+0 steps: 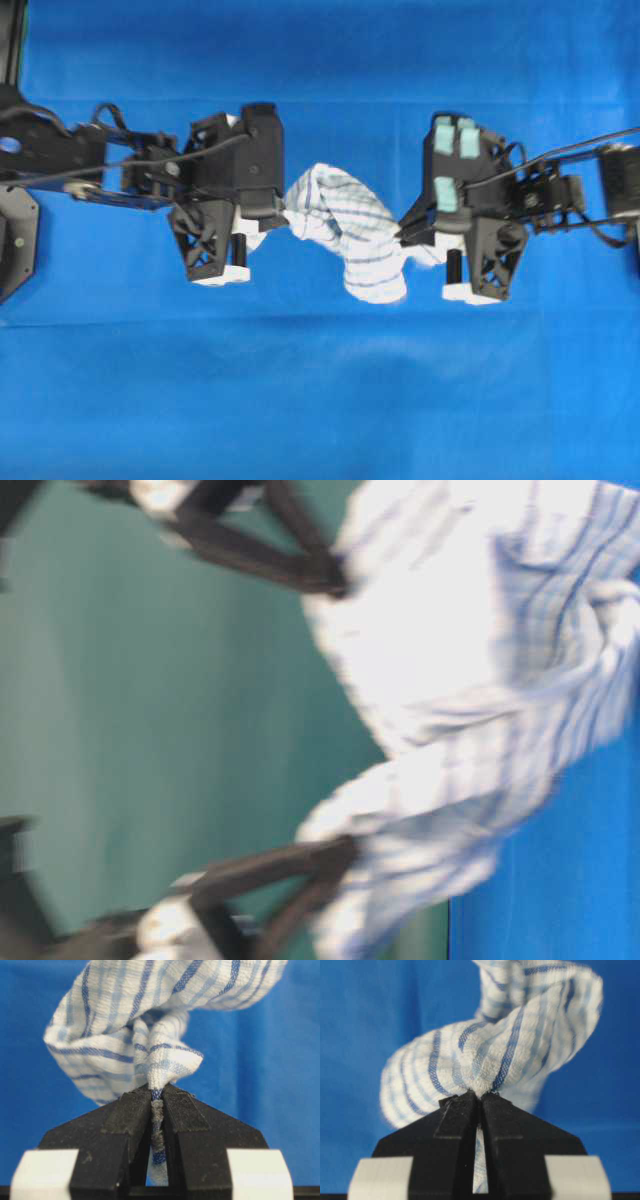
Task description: Lift the towel with both arms.
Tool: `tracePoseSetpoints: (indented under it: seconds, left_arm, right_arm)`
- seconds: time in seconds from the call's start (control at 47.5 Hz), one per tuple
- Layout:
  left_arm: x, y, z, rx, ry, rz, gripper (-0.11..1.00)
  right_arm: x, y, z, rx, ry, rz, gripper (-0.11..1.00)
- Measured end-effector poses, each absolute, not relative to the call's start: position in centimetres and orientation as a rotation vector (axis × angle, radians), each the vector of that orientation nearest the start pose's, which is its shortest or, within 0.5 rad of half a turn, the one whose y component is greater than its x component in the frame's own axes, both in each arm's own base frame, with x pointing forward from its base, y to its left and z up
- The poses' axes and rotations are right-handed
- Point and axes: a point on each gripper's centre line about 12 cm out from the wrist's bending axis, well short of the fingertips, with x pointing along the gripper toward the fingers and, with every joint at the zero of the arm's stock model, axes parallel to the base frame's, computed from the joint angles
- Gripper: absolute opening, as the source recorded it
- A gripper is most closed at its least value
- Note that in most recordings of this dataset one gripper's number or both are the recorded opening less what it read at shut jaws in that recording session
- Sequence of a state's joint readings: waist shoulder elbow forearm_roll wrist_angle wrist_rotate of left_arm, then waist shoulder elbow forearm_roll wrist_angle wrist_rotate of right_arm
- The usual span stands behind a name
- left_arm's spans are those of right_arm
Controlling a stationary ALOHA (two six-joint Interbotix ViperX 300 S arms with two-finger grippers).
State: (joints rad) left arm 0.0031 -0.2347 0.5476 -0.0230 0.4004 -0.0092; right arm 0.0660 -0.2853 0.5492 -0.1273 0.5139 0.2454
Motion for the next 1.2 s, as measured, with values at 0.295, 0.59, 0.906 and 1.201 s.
tracePoseSetpoints:
  seconds: [0.295, 0.59, 0.906, 1.201]
  left_arm:
    - [35.4, 2.0, 34.5, -0.042, 0.633, 0.052, 0.03]
    - [35.2, 3.0, 40.3, -0.034, 0.611, 0.078, 0.03]
    - [34.7, 3.2, 44.9, 0.036, 0.55, 0.067, 0.03]
    - [34.8, 3.6, 45.2, 0.07, 0.541, 0.069, 0.03]
  right_arm:
    - [34.1, -0.4, 34.7, -0.038, 0.712, -0.133, 0.03]
    - [34.0, -1.5, 40.9, -0.114, 0.641, -0.206, 0.03]
    - [33.8, -1.7, 44.8, -0.153, 0.561, -0.21, 0.03]
    - [33.8, -2.0, 44.9, -0.171, 0.565, -0.213, 0.03]
